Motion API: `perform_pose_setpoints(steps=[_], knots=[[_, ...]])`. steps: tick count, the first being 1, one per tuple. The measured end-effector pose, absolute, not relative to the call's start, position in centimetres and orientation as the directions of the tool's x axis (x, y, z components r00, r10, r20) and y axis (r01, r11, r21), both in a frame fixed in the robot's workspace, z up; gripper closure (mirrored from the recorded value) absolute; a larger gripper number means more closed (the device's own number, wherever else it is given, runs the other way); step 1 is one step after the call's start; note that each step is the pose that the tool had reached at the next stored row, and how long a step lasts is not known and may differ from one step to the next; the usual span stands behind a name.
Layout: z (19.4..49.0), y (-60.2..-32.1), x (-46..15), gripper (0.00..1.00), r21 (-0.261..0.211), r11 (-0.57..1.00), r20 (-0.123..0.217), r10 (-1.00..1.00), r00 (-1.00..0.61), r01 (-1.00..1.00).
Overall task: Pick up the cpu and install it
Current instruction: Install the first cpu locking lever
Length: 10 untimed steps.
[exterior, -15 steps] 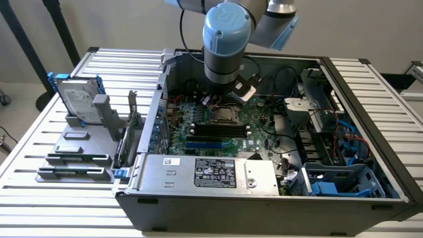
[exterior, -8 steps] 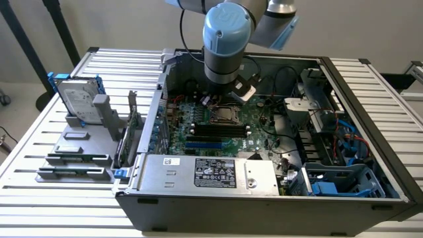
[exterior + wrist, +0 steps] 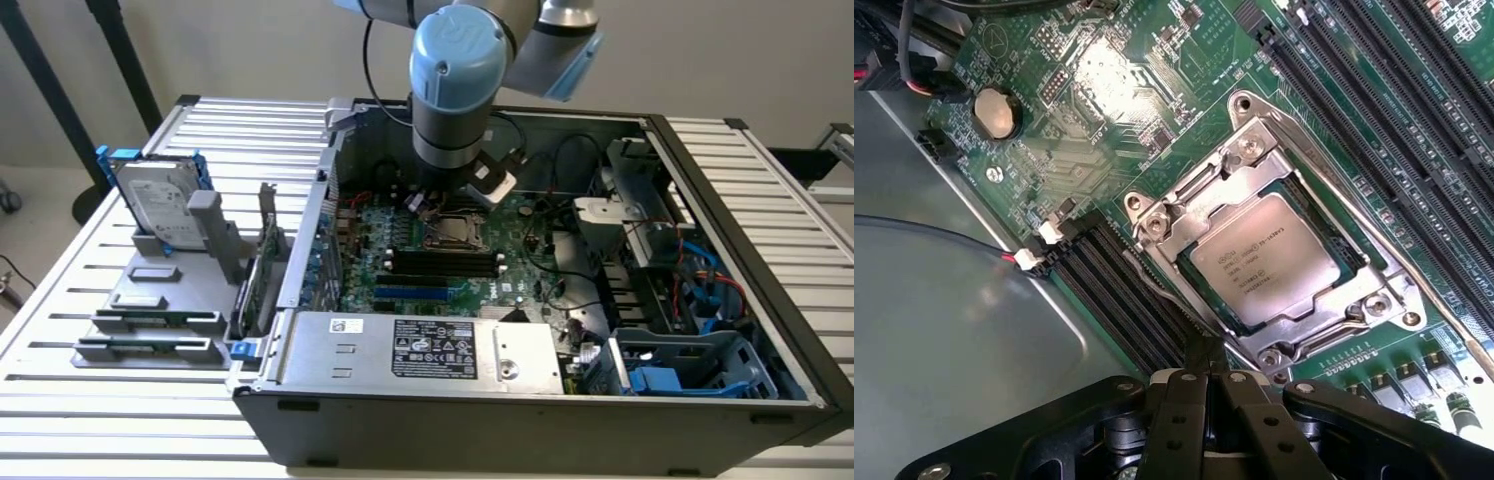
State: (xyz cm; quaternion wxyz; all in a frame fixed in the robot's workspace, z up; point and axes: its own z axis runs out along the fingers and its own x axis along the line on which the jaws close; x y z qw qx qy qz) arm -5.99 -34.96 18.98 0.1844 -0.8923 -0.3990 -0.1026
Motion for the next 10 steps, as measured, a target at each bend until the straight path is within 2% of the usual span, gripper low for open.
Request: perform_pose_setpoints(steps=[10], knots=[[18.95,-34.96,-5.46,0.89,-0.247,-0.612,0.33,0.676,0.659,0.751]])
